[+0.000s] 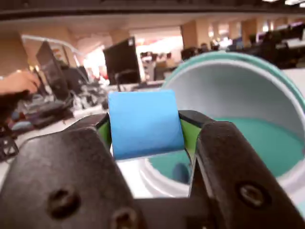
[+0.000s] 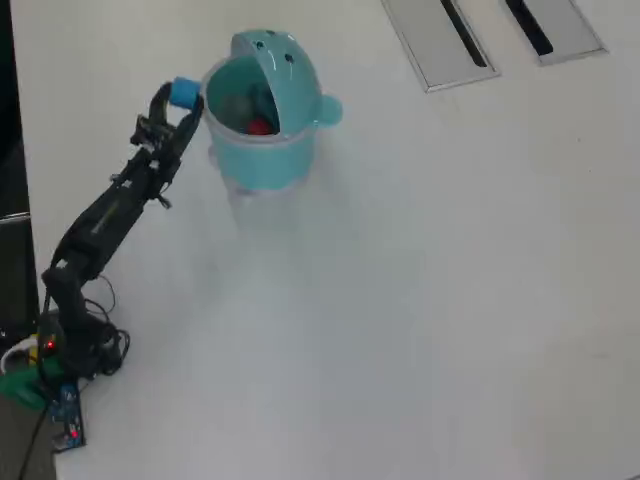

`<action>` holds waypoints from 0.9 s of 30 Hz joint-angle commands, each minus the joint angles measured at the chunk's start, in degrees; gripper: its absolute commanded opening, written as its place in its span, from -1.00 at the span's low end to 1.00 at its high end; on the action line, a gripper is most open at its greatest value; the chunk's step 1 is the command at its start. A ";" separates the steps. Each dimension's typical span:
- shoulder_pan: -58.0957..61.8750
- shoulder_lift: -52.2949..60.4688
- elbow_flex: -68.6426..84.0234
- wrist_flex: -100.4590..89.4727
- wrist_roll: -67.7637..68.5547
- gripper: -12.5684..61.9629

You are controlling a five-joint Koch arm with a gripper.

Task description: Grasp RGB lego blocks and put them in the bin one by one.

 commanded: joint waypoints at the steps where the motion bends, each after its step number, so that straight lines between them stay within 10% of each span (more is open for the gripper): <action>1: 0.62 -0.26 -6.77 -6.33 1.58 -0.72; 14: 6.77 -27.60 -35.68 -9.67 3.08 -0.72; 20: 6.24 -27.86 -35.16 -8.17 -16.35 -0.02; 27: 5.98 -23.73 -30.67 -6.42 -19.60 0.16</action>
